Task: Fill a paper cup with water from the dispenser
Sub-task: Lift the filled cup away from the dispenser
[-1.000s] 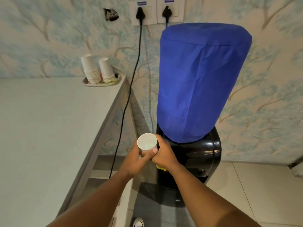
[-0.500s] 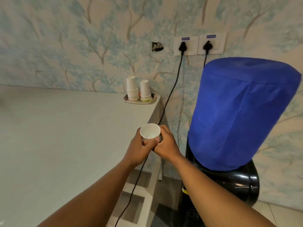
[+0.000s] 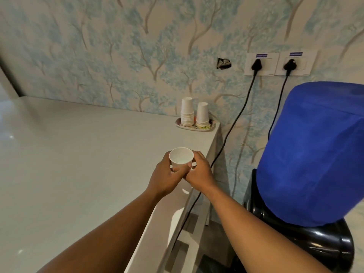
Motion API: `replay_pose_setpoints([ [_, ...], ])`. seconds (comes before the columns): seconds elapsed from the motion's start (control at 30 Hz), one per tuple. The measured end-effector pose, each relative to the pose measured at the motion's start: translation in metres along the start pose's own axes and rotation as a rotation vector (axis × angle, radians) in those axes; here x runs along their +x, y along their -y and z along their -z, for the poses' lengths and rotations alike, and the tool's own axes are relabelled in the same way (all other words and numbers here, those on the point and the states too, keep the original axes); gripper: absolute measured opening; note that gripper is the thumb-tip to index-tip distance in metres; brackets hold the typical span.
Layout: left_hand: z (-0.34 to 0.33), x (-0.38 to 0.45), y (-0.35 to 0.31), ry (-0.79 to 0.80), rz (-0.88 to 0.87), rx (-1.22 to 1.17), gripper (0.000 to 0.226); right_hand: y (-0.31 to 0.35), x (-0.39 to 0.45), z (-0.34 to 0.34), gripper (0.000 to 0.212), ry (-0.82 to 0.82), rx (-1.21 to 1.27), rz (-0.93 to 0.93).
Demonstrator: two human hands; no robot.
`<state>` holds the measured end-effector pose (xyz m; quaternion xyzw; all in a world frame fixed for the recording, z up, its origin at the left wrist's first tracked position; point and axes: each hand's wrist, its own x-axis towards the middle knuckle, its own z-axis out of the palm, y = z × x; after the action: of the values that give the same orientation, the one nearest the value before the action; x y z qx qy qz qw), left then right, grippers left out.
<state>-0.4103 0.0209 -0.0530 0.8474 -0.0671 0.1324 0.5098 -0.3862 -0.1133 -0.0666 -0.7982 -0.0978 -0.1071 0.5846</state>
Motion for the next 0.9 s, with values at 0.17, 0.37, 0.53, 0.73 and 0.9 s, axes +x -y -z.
replay_pose_setpoints([
  [0.17,0.023,0.007,0.008,-0.017,0.018,0.024,0.071,0.010,0.008,-0.025,0.070,0.017,0.000,-0.027],
  [0.37,0.043,0.013,0.021,-0.020,0.038,0.036,0.077,0.011,0.014,-0.047,0.064,0.049,-0.005,-0.077],
  [0.53,0.049,0.018,0.037,0.000,0.070,-0.002,0.078,0.007,0.016,-0.057,0.065,0.059,-0.021,-0.094],
  [0.73,0.047,0.023,0.054,0.017,0.107,0.002,0.083,-0.001,0.016,-0.065,0.064,0.081,-0.029,-0.152],
  [0.9,0.048,0.020,0.063,0.026,0.136,-0.007,0.078,-0.003,0.014,-0.068,0.062,0.103,-0.036,-0.173],
])
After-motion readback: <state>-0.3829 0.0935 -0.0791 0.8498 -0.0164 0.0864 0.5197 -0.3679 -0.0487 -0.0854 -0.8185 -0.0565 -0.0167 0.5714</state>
